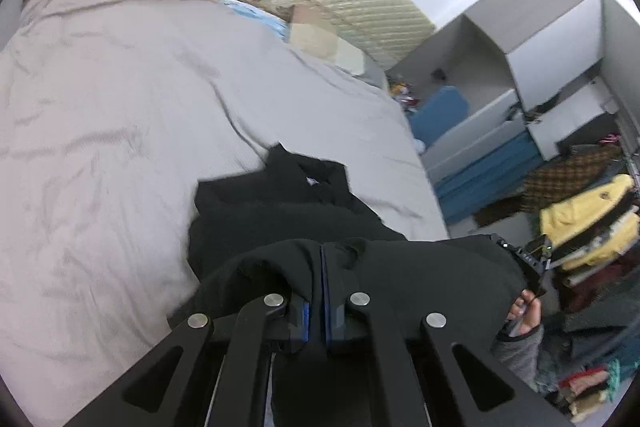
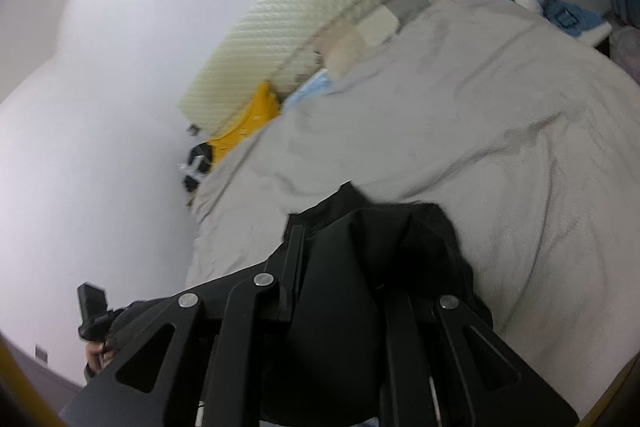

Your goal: Fold large clothes

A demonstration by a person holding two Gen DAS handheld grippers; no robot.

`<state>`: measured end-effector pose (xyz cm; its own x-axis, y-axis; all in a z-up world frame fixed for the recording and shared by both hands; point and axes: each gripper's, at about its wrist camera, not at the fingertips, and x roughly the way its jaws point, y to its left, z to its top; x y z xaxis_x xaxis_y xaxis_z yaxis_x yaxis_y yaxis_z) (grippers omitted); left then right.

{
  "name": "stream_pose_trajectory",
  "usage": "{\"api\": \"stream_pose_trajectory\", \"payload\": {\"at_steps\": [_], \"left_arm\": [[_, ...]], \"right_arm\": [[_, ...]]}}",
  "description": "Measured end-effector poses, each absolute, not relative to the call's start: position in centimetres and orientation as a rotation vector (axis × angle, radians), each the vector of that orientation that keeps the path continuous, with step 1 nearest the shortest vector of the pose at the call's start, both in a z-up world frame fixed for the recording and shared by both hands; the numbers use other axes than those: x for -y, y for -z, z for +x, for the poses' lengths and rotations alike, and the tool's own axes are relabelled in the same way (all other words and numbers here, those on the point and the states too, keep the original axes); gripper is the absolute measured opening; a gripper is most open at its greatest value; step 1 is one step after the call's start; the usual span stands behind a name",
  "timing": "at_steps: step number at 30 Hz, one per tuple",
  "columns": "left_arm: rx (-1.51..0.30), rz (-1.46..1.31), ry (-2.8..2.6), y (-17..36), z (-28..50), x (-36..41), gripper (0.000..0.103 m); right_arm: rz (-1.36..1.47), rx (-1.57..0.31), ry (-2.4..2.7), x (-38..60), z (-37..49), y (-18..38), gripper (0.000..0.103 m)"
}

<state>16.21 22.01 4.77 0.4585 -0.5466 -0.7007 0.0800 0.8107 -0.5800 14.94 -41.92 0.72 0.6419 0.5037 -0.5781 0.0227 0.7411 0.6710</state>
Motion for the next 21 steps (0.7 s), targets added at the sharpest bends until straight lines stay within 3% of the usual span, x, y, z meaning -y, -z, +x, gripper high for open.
{"api": "stream_pose_trajectory", "payload": {"at_steps": [6,21], "left_arm": [[-1.062,-0.513,0.328,-0.9,22.8,-21.7,0.004],[-1.187,-0.486,0.269,10.9,32.6,-19.5,0.005]], "right_arm": [[0.745,-0.927,-0.241,41.9,22.8,3.7,0.014],[0.783,-1.084,-0.165,41.2,30.7,15.6,0.014]]}}
